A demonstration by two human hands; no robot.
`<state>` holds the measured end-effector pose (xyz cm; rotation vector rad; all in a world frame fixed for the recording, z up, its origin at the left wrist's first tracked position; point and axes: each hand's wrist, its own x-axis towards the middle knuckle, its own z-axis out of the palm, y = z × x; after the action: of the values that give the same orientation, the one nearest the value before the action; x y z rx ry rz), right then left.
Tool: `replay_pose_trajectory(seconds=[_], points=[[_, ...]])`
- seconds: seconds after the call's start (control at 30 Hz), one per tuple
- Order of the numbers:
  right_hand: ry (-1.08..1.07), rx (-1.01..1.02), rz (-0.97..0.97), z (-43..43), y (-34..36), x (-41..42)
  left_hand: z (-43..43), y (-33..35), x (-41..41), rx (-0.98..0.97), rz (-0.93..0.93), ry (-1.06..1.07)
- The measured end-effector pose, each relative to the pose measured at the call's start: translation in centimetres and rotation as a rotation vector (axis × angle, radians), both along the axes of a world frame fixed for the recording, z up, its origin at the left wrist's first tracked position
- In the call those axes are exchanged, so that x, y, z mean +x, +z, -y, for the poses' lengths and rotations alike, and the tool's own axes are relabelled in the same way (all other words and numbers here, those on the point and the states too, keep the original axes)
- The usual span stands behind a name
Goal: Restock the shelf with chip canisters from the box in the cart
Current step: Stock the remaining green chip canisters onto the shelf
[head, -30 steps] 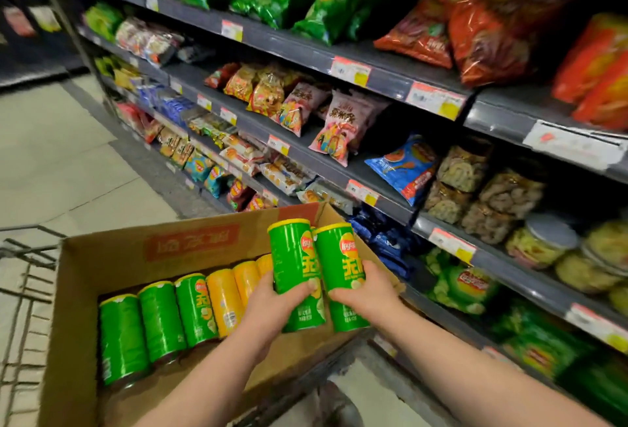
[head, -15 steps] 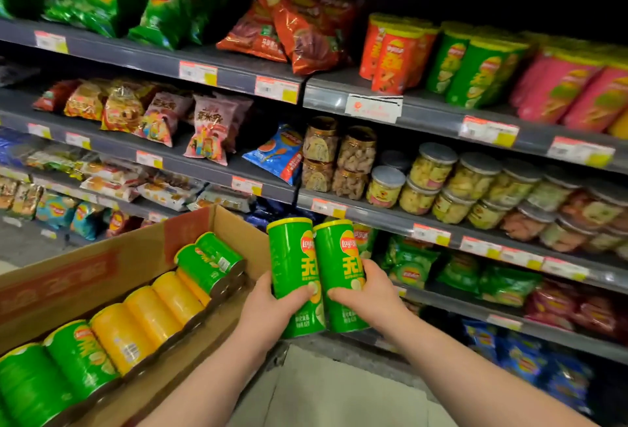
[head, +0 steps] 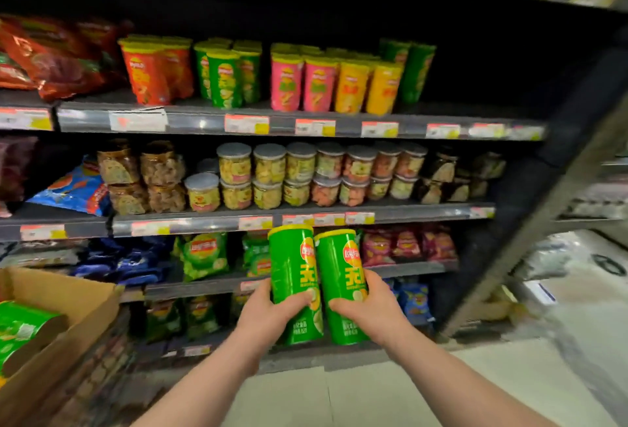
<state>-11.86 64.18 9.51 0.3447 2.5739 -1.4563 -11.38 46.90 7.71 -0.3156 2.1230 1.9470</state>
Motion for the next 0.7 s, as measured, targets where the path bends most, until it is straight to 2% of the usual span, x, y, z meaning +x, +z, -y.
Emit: replay_pose_trajectory(seconds=[0.33,0.7], points=[[-0.144,0.007,-0.104,-15.6,2.4,2.7,-16.0,2.2,0.0,0.057,-0.048,-0.134],[-0.234,-0.116,-0.136,-23.7,3.7,1.1,-24.4,3.8,-3.9,0.088,-0.084,-0.249]])
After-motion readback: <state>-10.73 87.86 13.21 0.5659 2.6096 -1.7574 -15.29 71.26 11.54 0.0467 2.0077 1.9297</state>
